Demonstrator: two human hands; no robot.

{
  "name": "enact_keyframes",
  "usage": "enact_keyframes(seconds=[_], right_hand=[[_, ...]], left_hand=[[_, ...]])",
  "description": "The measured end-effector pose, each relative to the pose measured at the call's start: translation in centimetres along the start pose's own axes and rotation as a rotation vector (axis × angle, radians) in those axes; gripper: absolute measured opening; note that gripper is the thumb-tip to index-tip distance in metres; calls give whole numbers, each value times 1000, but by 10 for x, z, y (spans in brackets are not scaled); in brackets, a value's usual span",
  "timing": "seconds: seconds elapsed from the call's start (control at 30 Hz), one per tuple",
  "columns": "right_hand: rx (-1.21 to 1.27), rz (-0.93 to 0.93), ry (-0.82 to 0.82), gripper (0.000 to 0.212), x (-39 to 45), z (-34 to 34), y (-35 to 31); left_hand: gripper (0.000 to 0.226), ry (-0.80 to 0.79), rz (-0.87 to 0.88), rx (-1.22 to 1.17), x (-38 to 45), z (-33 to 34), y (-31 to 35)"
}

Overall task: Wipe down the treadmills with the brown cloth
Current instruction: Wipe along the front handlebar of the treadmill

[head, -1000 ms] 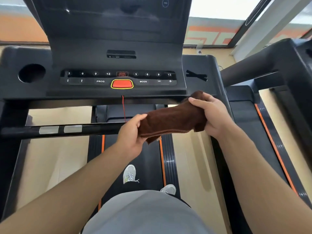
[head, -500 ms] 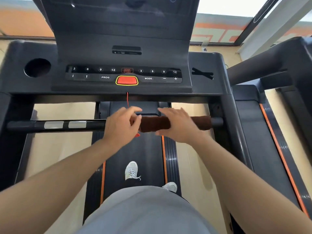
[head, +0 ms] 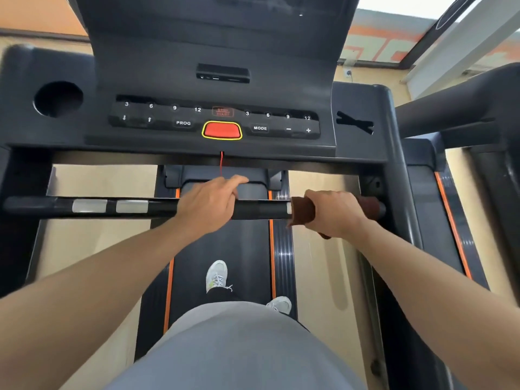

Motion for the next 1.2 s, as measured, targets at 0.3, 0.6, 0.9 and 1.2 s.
enact_keyframes(seconds=[0.3,0.6,0.9,1.2], right_hand=[[-29,-241,149,39,31,-3,-123],[-17,5,4,38,-2,1,17],[-19,-256,180,65,38,0,-140],[-20,-32,155,31,4,7,-3]], left_hand=[[46,123,-32,9,5,-1,-6],[50,68,205,131,13,7,15],[52,302,123,-324,1,-20,0],[39,206,385,-110,2,-11,21]])
Point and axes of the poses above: each hand's wrist, its own x-axis towards the middle knuckle, its own z-axis out of the palm, y = z × x, the point moved 8 cm from there along x, towards the middle knuckle, and after that the axes turned 1 degree about y, right-handed, at the moved point
